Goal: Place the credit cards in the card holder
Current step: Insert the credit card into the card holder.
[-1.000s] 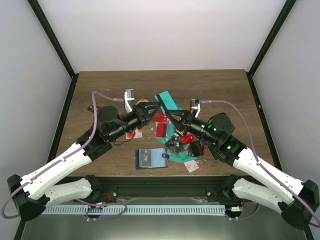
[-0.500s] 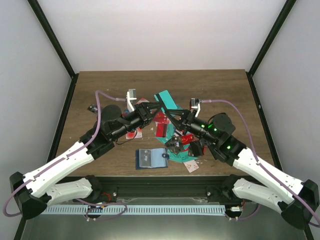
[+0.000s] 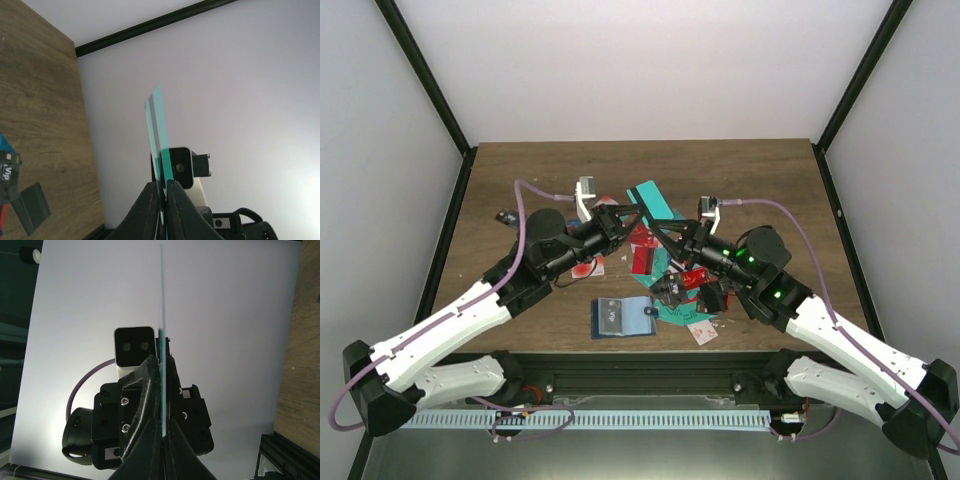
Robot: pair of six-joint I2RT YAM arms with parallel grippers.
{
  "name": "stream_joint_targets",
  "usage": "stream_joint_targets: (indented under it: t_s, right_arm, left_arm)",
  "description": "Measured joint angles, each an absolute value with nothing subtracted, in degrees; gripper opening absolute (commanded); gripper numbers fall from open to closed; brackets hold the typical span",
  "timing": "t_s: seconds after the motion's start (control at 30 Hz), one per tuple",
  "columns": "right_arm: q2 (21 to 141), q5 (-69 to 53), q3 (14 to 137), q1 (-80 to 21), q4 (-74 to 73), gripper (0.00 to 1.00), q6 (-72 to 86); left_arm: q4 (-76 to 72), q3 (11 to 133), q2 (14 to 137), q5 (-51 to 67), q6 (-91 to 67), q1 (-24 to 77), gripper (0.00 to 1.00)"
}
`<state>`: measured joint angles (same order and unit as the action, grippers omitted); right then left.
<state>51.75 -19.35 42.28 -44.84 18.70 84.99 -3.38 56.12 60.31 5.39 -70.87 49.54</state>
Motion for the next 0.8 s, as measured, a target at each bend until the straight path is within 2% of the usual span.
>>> stream_joint_targets:
  t_s: [0.1,0.2,0.3,0.4,0.5,0.8]
  right_arm:
    - [51.77,-19.55,42.28,-44.82,18.65,0.03,84.99]
    - [51.86,-19.77,42.28,-44.82,18.35,0.2,85.08]
    - [51.99,-21.56,42.3,-44.84,16.78,0.33,85.14]
    - [51.99,-23.94,42.44,-44.66,13.58,0.41,83.33]
    - [51.96,-25.93,42.78,-43.68,8.45,0.44,80.18]
    - [52.53,-28.95,43.51,-40.18,-9.32,0.46,66.0]
  left_arm:
    - [-3.68,56.1,60.58,5.41,-71.07,49.52,0.04]
    - [-3.53,56.07,60.6,5.39,-70.94,49.5,0.04]
    - [-1.98,56.07,60.36,5.21,-70.22,49.5,0.04]
    - [2.42,56.05,58.83,4.8,-68.84,49.5,0.04]
    - [7.46,55.07,55.09,4.32,-67.2,49.5,0.04]
    - [23.03,53.47,46.04,4.36,-61.17,49.47,0.04]
